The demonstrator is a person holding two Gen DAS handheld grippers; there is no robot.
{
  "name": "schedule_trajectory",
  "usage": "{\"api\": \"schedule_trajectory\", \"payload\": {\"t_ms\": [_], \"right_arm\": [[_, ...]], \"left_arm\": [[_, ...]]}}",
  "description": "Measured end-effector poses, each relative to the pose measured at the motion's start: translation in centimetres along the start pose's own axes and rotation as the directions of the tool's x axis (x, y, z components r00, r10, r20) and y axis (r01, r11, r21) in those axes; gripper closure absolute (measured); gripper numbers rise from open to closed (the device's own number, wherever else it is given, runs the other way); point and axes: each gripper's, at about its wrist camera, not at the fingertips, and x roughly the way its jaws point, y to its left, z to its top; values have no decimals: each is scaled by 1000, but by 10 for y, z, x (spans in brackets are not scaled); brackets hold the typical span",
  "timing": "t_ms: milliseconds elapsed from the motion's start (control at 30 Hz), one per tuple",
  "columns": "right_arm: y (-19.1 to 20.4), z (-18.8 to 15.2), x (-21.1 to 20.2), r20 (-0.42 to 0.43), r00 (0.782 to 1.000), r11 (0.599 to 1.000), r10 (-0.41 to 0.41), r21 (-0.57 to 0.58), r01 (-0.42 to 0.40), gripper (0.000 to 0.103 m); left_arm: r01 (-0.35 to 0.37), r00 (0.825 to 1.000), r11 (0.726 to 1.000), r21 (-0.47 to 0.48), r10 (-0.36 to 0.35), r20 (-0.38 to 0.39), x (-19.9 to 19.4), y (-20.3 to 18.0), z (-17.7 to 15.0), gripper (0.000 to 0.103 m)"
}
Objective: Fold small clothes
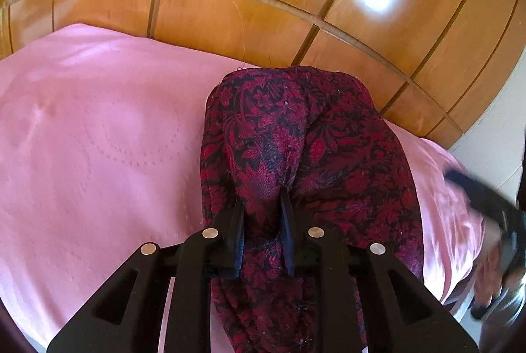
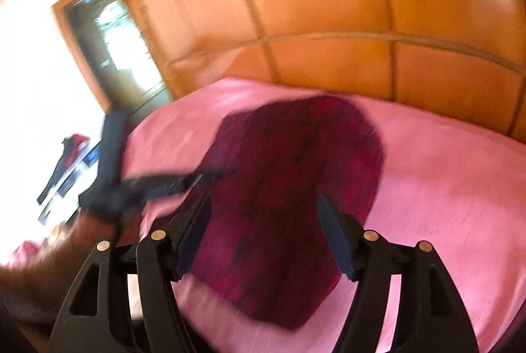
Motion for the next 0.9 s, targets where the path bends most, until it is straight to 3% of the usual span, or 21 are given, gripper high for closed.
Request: {"api": "schedule_trajectory", "payload": {"t_ms": [67,200,300,367,500,600,900], "right_arm": [[-7,18,20,-3,999,999,-44,17,44,36],[-15,50,68,-95,989,992,-111,54,117,39],[-19,51,127,-211,961,981,-181,35,192,37],[-16,42,154,-247,937,968,-246,-16,250,35],[-15,43,148,-218,943,967,-251,-11,254,34],[-18,39,141,-195,953,971,-233,10,240,33],[-19,40,118,-114,969,974,-217,44,223,14]], "left_arm": [[-23,1000,1000,15,23,12,-3,-4,-2,85],[-75,997,996,38,74,28,-2,-10,-7,85],[-147,989,986,82,144,46,5,-15,-11,85],[-153,988,986,60,151,33,11,-9,-12,85],[-143,989,989,48,141,42,5,-9,-9,85],[-178,983,982,64,174,64,2,-17,-10,85],[-260,963,961,93,251,103,-13,-31,-20,85]]}}
